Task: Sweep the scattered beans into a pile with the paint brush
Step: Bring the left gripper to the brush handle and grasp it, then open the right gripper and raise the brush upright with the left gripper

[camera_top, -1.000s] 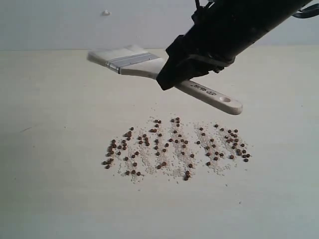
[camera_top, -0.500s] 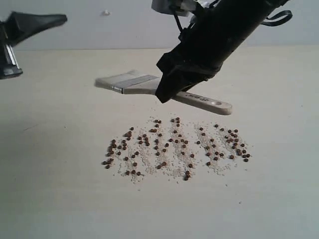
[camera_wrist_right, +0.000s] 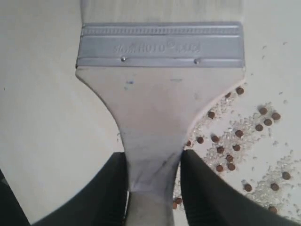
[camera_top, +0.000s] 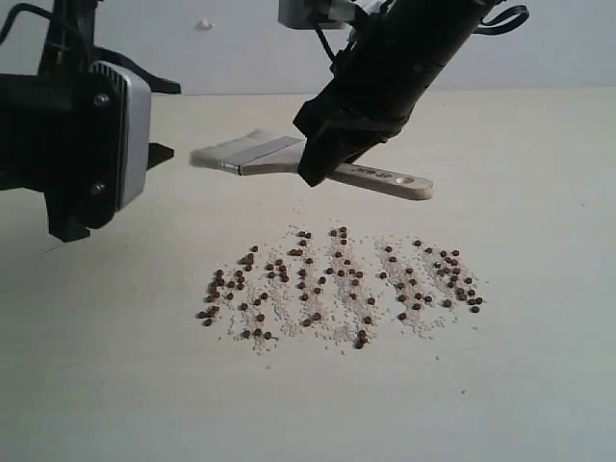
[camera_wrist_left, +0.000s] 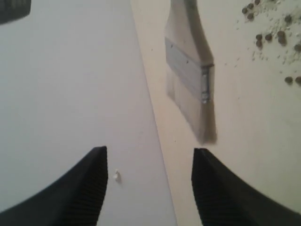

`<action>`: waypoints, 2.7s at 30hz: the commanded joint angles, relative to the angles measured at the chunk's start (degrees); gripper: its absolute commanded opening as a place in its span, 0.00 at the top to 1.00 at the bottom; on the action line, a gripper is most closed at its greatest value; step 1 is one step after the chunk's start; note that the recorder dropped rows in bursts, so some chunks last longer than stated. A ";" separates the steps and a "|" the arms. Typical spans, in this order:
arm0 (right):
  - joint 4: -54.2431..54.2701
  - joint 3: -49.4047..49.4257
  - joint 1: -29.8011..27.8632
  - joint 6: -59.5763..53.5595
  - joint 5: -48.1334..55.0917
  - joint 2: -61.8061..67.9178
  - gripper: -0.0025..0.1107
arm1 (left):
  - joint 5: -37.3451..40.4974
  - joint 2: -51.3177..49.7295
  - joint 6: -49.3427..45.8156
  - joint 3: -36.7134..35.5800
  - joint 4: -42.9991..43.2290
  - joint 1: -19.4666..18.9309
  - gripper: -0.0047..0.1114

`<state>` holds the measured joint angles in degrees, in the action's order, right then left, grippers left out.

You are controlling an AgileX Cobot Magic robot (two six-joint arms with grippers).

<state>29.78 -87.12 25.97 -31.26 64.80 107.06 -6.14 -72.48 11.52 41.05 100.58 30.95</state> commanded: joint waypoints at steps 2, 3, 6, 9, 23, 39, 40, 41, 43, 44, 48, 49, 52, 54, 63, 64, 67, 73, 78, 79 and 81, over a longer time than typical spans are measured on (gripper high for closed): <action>-0.06 -0.83 0.00 -0.02 0.23 0.04 0.98 | -2.62 -1.70 3.93 -0.21 -2.27 3.21 0.49; -0.06 -0.83 0.00 -0.02 0.48 0.04 0.98 | -2.62 -2.08 3.93 -0.21 -3.70 3.68 0.49; -0.06 -0.83 0.00 -0.02 0.74 0.04 0.98 | -3.27 -2.60 3.93 -0.21 -5.00 3.96 0.49; 0.06 -0.83 0.00 -0.02 0.75 0.04 0.98 | -3.66 -3.83 3.93 -0.47 -5.08 3.96 0.49; 0.30 -0.83 0.00 -0.02 0.75 0.04 0.98 | 0.47 -15.54 3.28 5.46 -9.67 3.96 0.49; 1.57 -0.83 0.00 -0.02 2.48 0.04 0.98 | 0.36 -21.12 3.66 9.60 -9.75 3.96 0.54; 1.57 -0.83 0.00 -0.02 2.48 0.04 0.98 | 0.36 -21.12 3.66 9.60 -9.75 3.96 0.58; 1.57 -0.83 0.00 0.09 2.46 0.04 0.98 | 0.36 -21.12 3.66 9.60 -9.75 3.96 0.64; 1.70 -0.83 0.00 0.09 2.46 0.04 0.98 | 0.46 -21.12 3.24 9.60 -8.78 3.96 0.78; 1.87 -0.83 0.00 0.09 2.46 0.04 0.98 | 0.46 -21.12 2.64 9.60 -7.94 3.96 0.83; 3.79 -0.83 0.00 0.09 2.46 0.04 0.98 | 0.86 -21.12 2.09 9.60 -6.76 3.96 0.96; 4.45 -0.83 0.00 0.09 2.46 0.04 0.98 | 0.86 -21.12 2.20 9.60 -6.76 3.96 0.96; 5.59 -0.83 0.00 0.09 2.35 0.04 0.97 | 0.86 -21.12 2.20 9.60 -6.76 3.96 0.96; 5.71 -0.83 0.00 0.41 2.35 0.04 0.89 | 1.38 -21.12 2.20 9.60 -6.76 3.96 0.96; -0.02 -0.83 0.00 7.06 -4.00 -3.31 0.55 | 2.68 -21.12 4.25 9.60 -6.98 3.96 0.96; -1.08 -0.83 0.00 8.08 -5.97 -4.51 0.55 | 2.68 -21.12 4.71 9.60 -7.54 3.96 0.96; -6.43 -0.83 0.00 11.79 -10.53 -9.56 0.55 | 2.68 -21.12 6.65 9.60 -12.41 3.96 0.96; -20.42 3.90 0.00 22.80 -19.43 -21.92 0.55 | -4.24 -18.74 30.41 9.60 -17.69 -0.08 0.96; -23.30 8.45 0.00 23.41 -19.19 -28.51 0.55 | -38.44 -18.25 49.96 8.50 -16.85 -13.97 0.96; -23.74 8.94 0.00 23.28 -19.43 -30.04 0.55 | -40.67 -18.25 49.96 7.37 -16.85 -16.47 0.96; -24.10 9.10 0.00 23.28 -19.58 -31.84 0.55 | -40.79 -18.25 49.96 5.45 -16.85 -18.97 0.96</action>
<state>6.73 -78.53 25.97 -7.61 45.29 77.47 -43.97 -91.31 59.49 48.33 85.07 15.05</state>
